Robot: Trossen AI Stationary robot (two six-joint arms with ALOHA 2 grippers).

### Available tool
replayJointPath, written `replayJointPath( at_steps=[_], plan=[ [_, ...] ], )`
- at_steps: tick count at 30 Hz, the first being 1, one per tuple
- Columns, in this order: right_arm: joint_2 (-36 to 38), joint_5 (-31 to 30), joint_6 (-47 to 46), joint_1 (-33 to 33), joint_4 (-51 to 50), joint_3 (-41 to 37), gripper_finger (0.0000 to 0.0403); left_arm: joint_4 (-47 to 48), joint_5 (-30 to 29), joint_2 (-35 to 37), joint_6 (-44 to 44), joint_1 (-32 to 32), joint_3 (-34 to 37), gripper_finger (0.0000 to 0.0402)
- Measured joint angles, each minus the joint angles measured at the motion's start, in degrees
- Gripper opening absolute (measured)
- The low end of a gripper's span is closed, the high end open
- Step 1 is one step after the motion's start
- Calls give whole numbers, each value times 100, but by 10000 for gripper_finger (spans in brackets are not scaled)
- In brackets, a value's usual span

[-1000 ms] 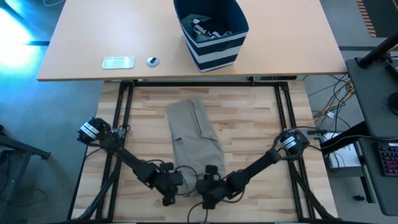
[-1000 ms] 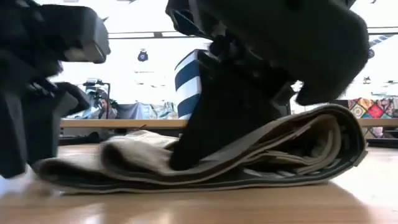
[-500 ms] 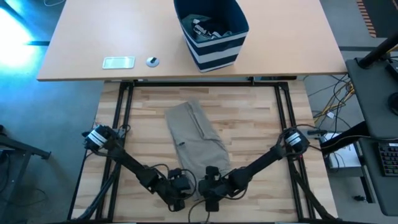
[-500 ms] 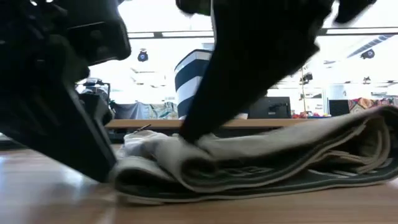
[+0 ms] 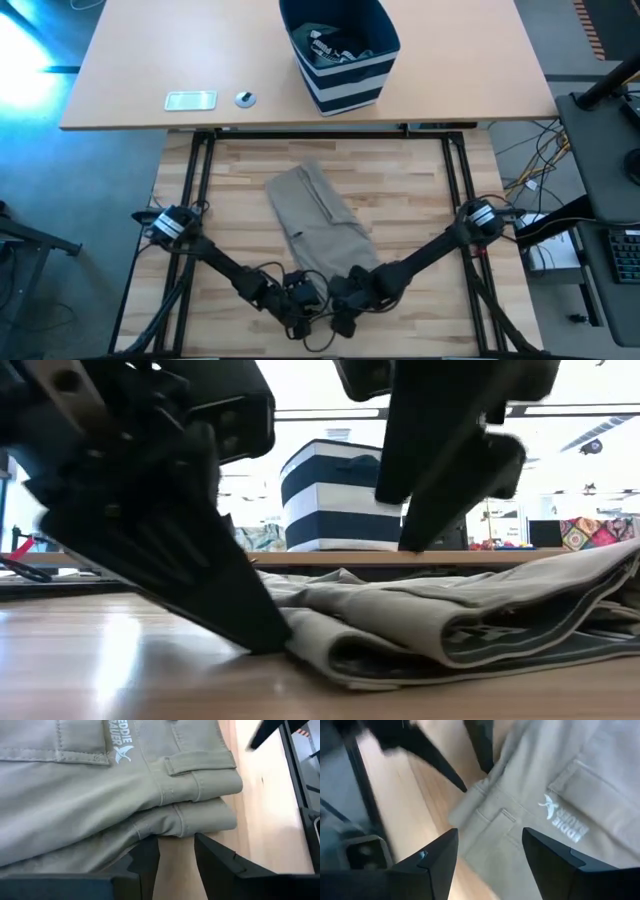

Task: Fold Laundry from Bin
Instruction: Fold the brown shorts

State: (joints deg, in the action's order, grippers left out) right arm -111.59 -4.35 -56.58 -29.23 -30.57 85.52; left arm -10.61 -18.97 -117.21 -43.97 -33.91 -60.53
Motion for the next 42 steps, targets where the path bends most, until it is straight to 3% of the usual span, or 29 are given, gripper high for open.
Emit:
replayJointPath(
  at_steps=[6, 11, 14, 20, 28, 38, 42],
  plan=[
    [-176, 35, -914, -24, -132, -20, 215, -90, 9, -2, 146, 160, 8, 103],
    [-467, 51, -1125, 42, -89, -26, 189, -104, -47, -6, 149, 171, 12, 97],
    [-489, 57, -1096, 104, -27, -22, 148, -151, -83, -34, 149, 172, 15, 95],
    [-451, 48, -678, 177, -37, 127, 23, -330, -44, -109, 156, 182, 17, 93],
    [-197, -55, -377, 197, 227, 398, 15, -306, 167, -83, 169, 193, 17, 93],
    [-393, 77, -241, 153, 529, 84, 14, -148, 372, 6, 80, 218, 15, 93],
    [-430, 10, -248, 153, 690, -75, 40, -131, 594, 77, -86, 232, 19, 110]
  ],
)
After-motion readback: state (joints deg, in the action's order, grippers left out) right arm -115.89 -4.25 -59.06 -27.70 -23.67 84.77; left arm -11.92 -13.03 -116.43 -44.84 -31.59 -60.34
